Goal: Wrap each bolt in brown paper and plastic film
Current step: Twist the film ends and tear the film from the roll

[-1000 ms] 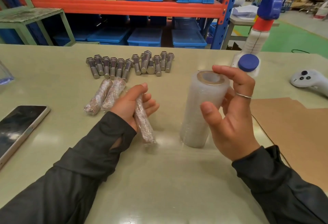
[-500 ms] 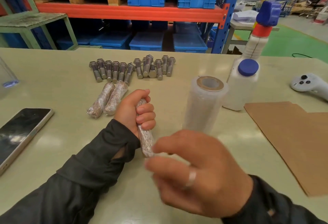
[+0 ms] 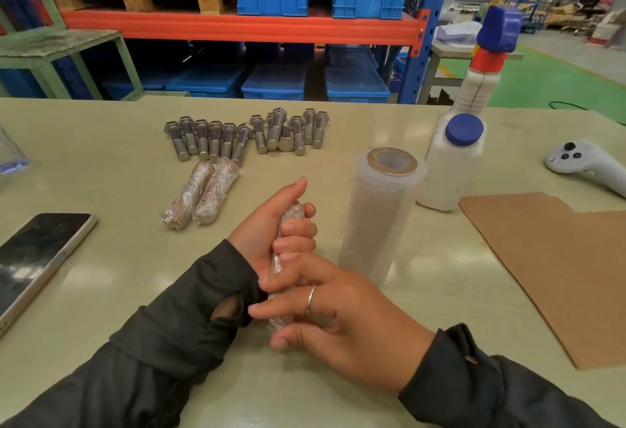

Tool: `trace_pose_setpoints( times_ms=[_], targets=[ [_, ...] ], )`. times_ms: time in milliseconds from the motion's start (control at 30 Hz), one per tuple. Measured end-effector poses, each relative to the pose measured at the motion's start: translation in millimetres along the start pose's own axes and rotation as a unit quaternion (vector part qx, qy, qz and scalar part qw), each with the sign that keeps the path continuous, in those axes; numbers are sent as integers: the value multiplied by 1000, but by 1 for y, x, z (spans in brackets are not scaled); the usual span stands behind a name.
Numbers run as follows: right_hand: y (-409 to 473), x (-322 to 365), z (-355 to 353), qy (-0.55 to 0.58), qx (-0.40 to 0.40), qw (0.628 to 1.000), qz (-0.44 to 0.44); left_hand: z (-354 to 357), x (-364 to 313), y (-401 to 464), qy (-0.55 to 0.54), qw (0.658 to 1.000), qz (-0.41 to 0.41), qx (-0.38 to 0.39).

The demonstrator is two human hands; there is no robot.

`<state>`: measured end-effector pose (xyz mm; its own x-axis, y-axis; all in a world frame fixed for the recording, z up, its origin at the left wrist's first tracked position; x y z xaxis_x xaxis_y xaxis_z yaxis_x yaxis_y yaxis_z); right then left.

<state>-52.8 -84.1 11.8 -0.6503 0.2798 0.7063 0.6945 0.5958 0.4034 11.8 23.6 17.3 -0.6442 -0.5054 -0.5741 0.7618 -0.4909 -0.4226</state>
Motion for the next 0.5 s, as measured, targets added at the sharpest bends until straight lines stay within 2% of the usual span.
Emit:
trace_pose_setpoints(
  times_ms=[133, 233, 300, 367, 500],
  targets=[
    [-2, -3, 4, 75, -38, 995, 49, 2, 2, 3, 6, 1000, 9, 14],
    [-3, -3, 3, 101, -75, 991, 40, 1, -2, -2, -6, 994, -2, 105],
    [-5, -3, 4, 54, -98, 994, 7, -4, -9, -7, 10, 991, 5, 132],
    [-7, -1, 7, 0, -106, 993, -46, -8, -17, -12, 67, 991, 16, 117],
    [-6, 5, 9, -24, -138, 985, -103, -13, -26, -22, 210, 972, 20, 102]
  ],
)
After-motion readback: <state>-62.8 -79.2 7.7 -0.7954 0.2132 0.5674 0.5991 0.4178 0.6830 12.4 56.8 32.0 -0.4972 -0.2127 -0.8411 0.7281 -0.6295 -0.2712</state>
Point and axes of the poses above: each hand's wrist, its own y-axis towards the middle knuckle, its own z-axis out of the palm, x = y × z, the point moved 2 cm from there along y, towards the middle knuckle, and after that the axes turned 3 degrees about -x, right-handed, at the moved point
